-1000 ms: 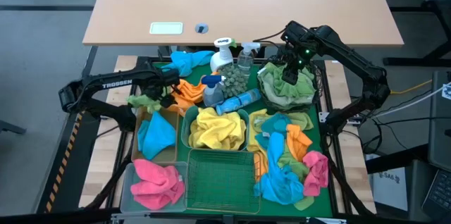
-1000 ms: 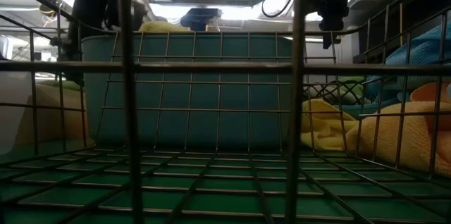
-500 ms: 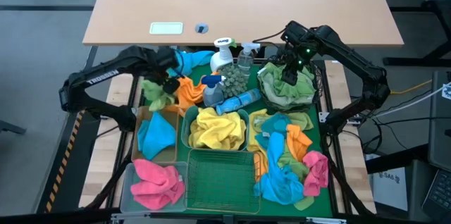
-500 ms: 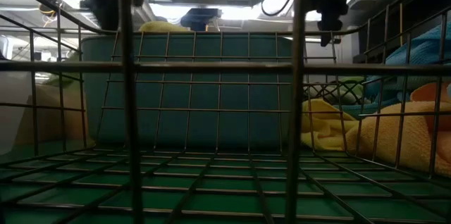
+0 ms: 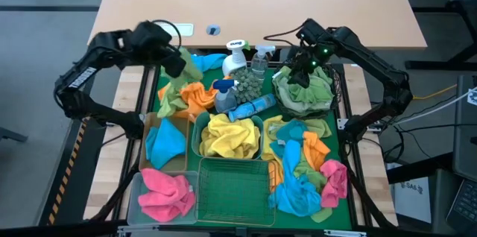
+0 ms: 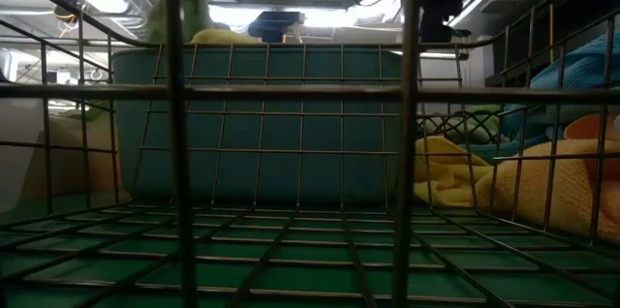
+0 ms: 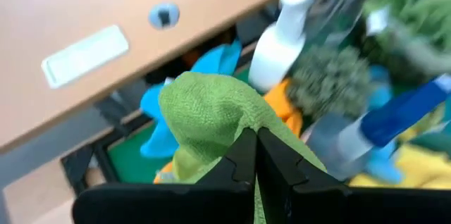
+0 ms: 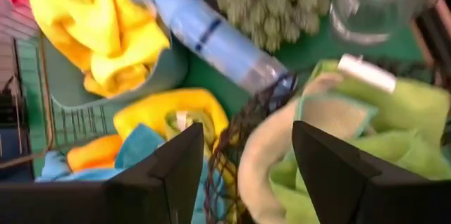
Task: Sort microfiber towel by color & place in baskets
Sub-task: Put the green microfiber towel into the black wire basket
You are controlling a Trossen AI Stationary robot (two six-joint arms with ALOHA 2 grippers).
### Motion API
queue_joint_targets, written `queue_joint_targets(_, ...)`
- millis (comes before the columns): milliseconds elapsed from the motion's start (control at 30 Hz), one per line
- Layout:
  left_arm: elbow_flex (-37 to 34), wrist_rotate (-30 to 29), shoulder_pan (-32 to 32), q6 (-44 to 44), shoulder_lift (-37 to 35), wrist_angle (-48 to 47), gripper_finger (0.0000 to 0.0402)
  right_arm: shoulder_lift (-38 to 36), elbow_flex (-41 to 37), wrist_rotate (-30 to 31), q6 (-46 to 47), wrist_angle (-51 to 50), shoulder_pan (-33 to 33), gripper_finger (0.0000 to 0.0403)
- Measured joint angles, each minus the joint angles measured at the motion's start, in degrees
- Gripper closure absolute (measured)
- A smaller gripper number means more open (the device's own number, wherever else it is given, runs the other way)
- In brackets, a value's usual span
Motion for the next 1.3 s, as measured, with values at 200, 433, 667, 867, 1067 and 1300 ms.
queue_joint_targets(200, 3.1, 0.5, 0.0, 1.0, 0.0, 5.5, 0.0401, 0.0, 5.7, -0.1, 0.0, 4.0, 0.0, 0.0185)
queue_joint_targets(433, 3.1, 4.5, -1.8, 5.6, 0.9, 18.3, 0.0401, 0.0, 11.7, 0.0, 4.7, 17.3, 2.1, 0.0185)
queue_joint_targets(667, 3.1, 5.4, -4.9, 9.2, 3.2, 31.1, 0.0401, 0.0, 12.7, 0.4, 4.8, 34.6, 9.3, 0.0185)
queue_joint_targets(867, 3.1, 7.6, -7.6, 11.9, 6.2, 40.7, 0.0401, 0.2, 12.8, 7.2, 4.7, 46.7, 17.3, 0.0185)
queue_joint_targets(1067, 3.1, 9.0, -10.6, 13.8, 9.4, 47.6, 0.0402, 0.2, 12.8, 17.5, 3.7, 51.4, 23.7, 0.0185)
queue_joint_targets(1300, 3.1, 12.2, -13.9, 16.1, 13.2, 54.9, 0.0402, 0.2, 12.8, 23.5, 1.3, 51.9, 27.9, 0.0185)
